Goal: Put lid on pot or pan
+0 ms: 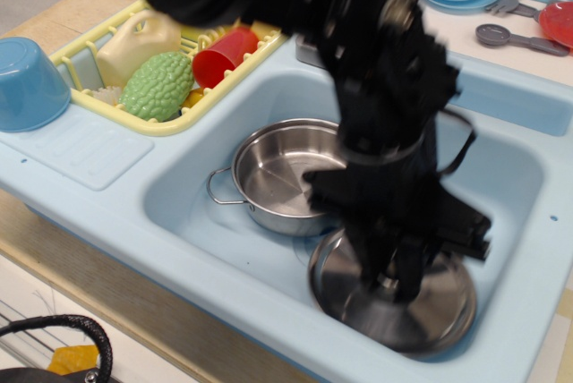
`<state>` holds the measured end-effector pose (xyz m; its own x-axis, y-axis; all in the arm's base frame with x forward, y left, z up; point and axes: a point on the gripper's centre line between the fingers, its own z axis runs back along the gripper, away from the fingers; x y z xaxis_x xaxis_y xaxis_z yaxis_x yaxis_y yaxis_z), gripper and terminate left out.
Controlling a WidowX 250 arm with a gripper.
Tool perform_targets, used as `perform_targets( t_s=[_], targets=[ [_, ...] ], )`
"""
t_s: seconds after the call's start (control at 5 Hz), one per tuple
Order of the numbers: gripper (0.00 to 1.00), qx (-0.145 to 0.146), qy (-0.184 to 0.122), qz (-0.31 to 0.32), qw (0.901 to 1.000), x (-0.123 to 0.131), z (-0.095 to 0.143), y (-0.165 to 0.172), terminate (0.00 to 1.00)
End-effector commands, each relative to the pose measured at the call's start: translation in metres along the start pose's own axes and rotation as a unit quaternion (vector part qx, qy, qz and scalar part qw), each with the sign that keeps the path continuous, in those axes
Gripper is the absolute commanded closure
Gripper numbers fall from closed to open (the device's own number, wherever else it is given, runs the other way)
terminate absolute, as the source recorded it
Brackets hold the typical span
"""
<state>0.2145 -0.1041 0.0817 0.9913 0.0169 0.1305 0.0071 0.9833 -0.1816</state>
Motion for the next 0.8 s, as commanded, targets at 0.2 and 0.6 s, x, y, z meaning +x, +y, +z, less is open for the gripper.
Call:
perform_targets(
  t_s=[0.2,0.6],
  targets=[
    [1.0,0.017,-0.032,-0.018,0.9992,0.015,0.031,0.0,0.0],
    [1.0,0.036,-0.057,-0.027,0.9974,0.029,0.042,0.027,0.0]
  ],
)
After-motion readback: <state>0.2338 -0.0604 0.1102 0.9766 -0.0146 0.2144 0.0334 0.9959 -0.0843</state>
